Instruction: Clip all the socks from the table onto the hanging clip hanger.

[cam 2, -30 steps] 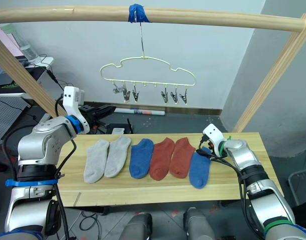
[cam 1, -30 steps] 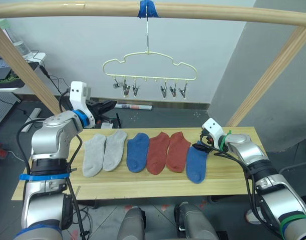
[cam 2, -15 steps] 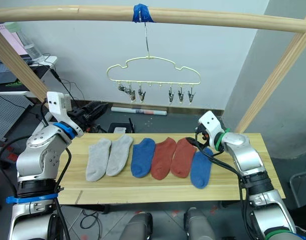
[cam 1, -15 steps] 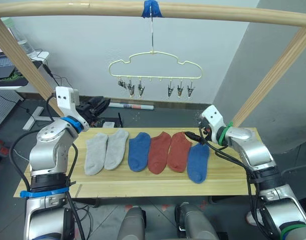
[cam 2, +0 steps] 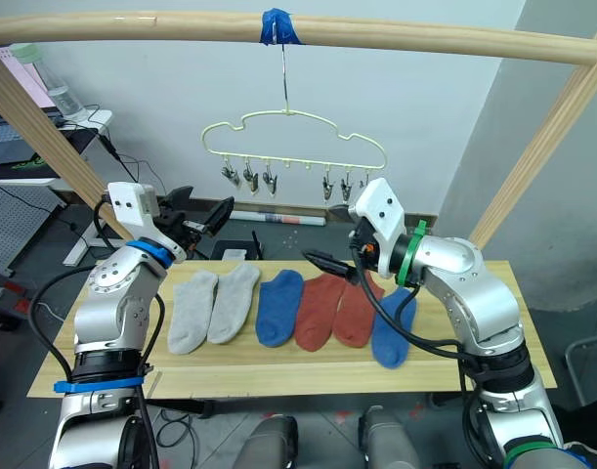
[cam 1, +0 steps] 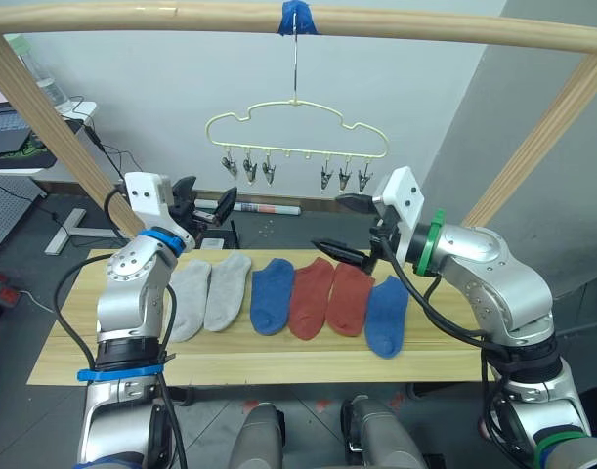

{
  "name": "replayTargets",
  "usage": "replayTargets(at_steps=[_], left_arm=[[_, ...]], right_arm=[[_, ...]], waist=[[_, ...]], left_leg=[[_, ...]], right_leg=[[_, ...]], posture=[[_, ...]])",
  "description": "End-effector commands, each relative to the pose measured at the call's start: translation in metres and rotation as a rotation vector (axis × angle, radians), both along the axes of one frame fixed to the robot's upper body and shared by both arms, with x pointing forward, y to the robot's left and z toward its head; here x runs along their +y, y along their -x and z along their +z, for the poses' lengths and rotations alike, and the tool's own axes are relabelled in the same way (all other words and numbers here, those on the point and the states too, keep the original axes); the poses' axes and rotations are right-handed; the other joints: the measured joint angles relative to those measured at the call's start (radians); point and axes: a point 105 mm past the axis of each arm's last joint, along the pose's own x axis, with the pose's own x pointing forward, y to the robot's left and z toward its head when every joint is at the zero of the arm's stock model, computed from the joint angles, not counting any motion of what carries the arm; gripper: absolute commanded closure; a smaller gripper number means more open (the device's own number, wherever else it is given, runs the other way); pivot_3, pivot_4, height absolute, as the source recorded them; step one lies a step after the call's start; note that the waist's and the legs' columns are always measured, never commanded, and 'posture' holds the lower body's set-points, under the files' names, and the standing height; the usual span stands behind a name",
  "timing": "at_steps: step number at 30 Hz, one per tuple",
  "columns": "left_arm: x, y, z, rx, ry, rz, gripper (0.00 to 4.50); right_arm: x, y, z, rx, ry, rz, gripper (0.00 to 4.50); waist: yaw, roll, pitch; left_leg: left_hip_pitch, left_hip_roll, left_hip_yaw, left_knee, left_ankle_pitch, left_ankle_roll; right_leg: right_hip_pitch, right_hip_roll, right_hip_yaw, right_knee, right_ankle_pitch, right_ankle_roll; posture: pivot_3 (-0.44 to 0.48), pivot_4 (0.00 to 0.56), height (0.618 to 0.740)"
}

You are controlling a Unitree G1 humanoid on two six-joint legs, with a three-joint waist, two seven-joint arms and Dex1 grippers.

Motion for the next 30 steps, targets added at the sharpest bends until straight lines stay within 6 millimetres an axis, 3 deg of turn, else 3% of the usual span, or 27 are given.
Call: replayTargets(at_steps=[1,12,30], left_arm=[[0.000,-0.006,0.013,-0.065,-0.015,0.029,0.03],[0.004,-0.029,0.016,-0.104,-0.007,0.093,0.03],[-0.011,-0.054,0.014,-0.102,-0.010,0.073,0.03]], right_arm=[[0.007,0.003,0.022,-0.063,-0.063,0.016,0.00],[0.021,0.006,0.040,-0.115,-0.106,0.029,0.00],[0.032,0.013,0.056,-0.145,-0.135,0.053,0.00]], waist=[[0.000,0.000,0.000],[-0.002,0.000,0.000],[-0.005,0.000,0.000]], left_leg=[[0.000,0.000,0.000,0.000,0.000,0.000],[-0.001,0.000,0.000,0.000,0.000,0.000],[-0.001,0.000,-0.001,0.000,0.000,0.000]], right_leg=[[0.000,0.000,0.000,0.000,0.000,0.000],[0.000,0.000,0.000,0.000,0.000,0.000],[-0.001,0.000,-0.001,0.000,0.000,0.000]], posture=[[-0.013,0.202,0.740],[-0.028,0.211,0.740],[-0.054,0.209,0.740]])
